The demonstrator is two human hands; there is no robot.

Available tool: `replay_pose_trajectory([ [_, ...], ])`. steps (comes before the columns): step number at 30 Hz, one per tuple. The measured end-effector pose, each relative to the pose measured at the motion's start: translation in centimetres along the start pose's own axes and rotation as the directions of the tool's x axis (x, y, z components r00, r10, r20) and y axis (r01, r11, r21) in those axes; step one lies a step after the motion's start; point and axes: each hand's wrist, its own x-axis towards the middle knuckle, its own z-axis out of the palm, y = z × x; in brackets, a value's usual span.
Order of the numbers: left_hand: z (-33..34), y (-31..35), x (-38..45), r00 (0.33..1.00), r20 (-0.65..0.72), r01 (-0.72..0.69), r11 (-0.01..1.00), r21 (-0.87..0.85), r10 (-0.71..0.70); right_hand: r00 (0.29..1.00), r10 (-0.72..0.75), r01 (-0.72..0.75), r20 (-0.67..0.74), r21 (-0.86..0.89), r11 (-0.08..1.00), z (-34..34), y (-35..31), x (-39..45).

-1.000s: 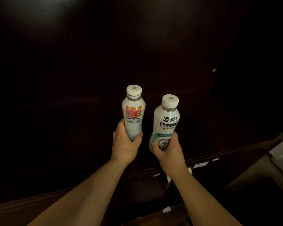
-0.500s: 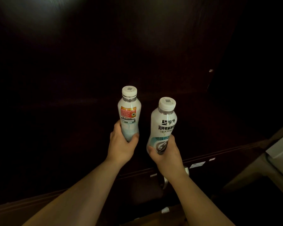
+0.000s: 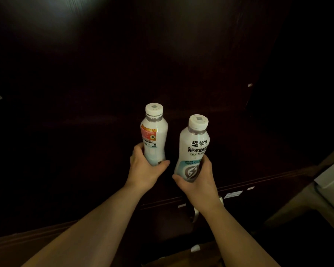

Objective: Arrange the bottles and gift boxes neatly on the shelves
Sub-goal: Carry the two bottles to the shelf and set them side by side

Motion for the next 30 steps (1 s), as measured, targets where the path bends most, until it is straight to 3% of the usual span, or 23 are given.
replay_pose_trajectory([
  [13, 0.04, 0.46, -0.05, 0.999, 0.001, -0.045, 0.996, 0.082, 0.045, 0.999, 0.042, -0.042, -0.007, -0.023, 0.999, 0.05, 0.34, 0.22],
  [18, -0.68, 0.2, 0.14, 0.988, 0.141, 0.06, 0.998, -0.003, -0.059, 0.999, 0.033, -0.034, -0.015, -0.005, 0.999, 0.09, 0.28, 0.27],
  [23, -0.39, 0.59, -0.15, 0.998, 0.056, -0.02, 0.996, 0.09, 0.015, 0.999, 0.034, -0.034, -0.008, -0.011, 0.999, 0.1, 0.28, 0.25],
  [30, -0.43, 0.59, -0.12, 0.997, 0.072, -0.021, 1.0, 0.006, 0.02, 0.999, 0.032, -0.033, -0.029, -0.032, 0.999, 0.14, 0.26, 0.25],
])
